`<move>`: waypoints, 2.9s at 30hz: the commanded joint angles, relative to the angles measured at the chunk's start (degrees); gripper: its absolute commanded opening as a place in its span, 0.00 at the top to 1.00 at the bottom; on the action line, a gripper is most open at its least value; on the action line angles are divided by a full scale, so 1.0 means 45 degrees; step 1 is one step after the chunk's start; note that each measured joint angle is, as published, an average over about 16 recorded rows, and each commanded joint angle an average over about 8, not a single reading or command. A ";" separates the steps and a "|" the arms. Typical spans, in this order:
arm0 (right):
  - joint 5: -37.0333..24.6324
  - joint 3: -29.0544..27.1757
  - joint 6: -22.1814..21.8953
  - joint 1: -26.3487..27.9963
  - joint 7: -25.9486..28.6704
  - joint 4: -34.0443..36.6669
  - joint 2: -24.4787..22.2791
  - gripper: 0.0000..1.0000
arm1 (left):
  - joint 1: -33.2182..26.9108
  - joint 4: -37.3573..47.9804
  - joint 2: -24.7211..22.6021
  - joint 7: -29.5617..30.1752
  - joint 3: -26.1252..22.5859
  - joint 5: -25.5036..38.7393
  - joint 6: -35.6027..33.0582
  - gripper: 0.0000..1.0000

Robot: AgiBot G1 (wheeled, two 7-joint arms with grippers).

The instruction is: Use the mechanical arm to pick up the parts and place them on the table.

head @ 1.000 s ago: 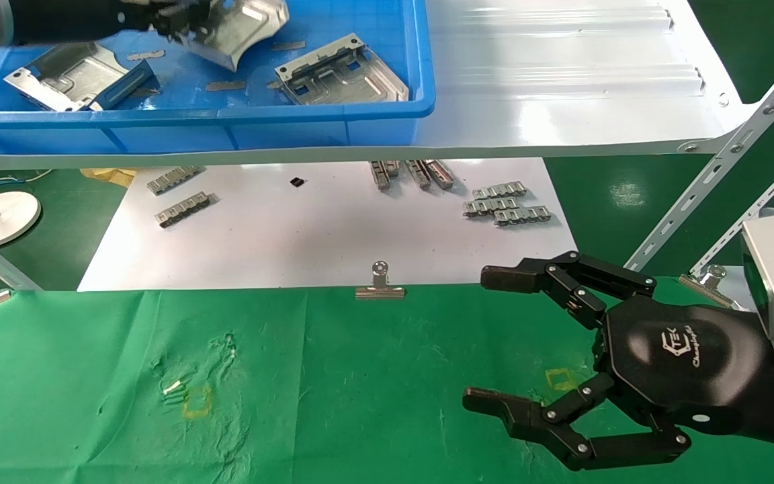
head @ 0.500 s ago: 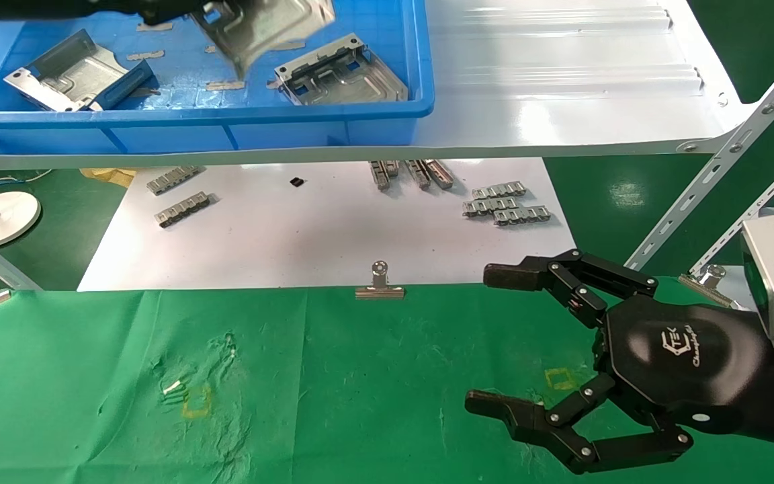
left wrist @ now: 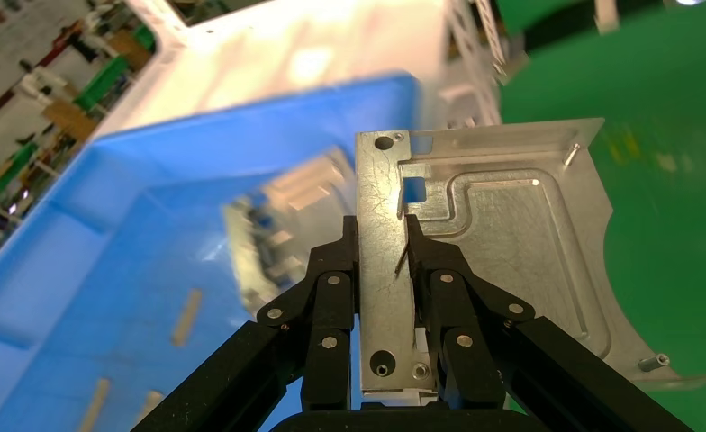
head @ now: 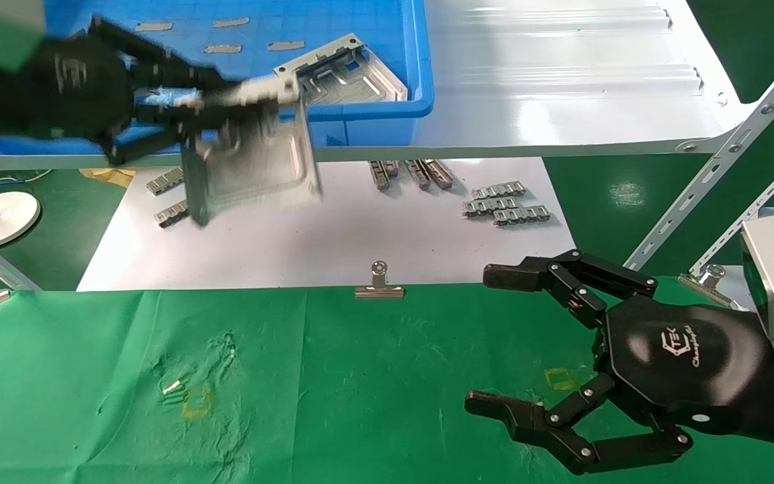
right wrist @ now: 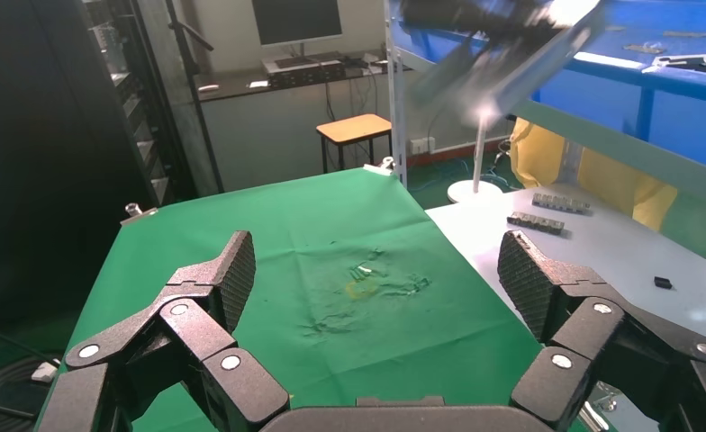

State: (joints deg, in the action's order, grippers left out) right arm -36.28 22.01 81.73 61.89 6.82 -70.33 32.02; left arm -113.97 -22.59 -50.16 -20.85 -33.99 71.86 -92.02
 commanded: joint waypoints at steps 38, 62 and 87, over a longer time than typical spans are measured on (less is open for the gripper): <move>0.0000 0.0000 0.0000 0.0000 0.0000 0.0000 0.0000 0.00 | 0.3188 0.3213 0.0182 -0.5421 -0.3993 -0.0148 0.0715 0.00; 0.0001 0.0000 -0.0004 -0.0002 -0.0001 0.0004 -0.0001 0.00 | 0.3415 0.4069 0.0237 -0.3791 -0.3170 -0.1838 0.0191 0.00; 0.0002 0.0000 -0.0004 -0.0003 -0.0001 0.0005 -0.0001 0.00 | 0.6284 -0.1340 0.1337 -0.0031 -0.0673 -0.3503 0.0616 0.00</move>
State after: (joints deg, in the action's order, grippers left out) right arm -36.27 22.01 81.71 61.88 6.82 -70.31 32.01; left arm -85.71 -28.57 -44.15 -21.03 -37.04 56.12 -89.25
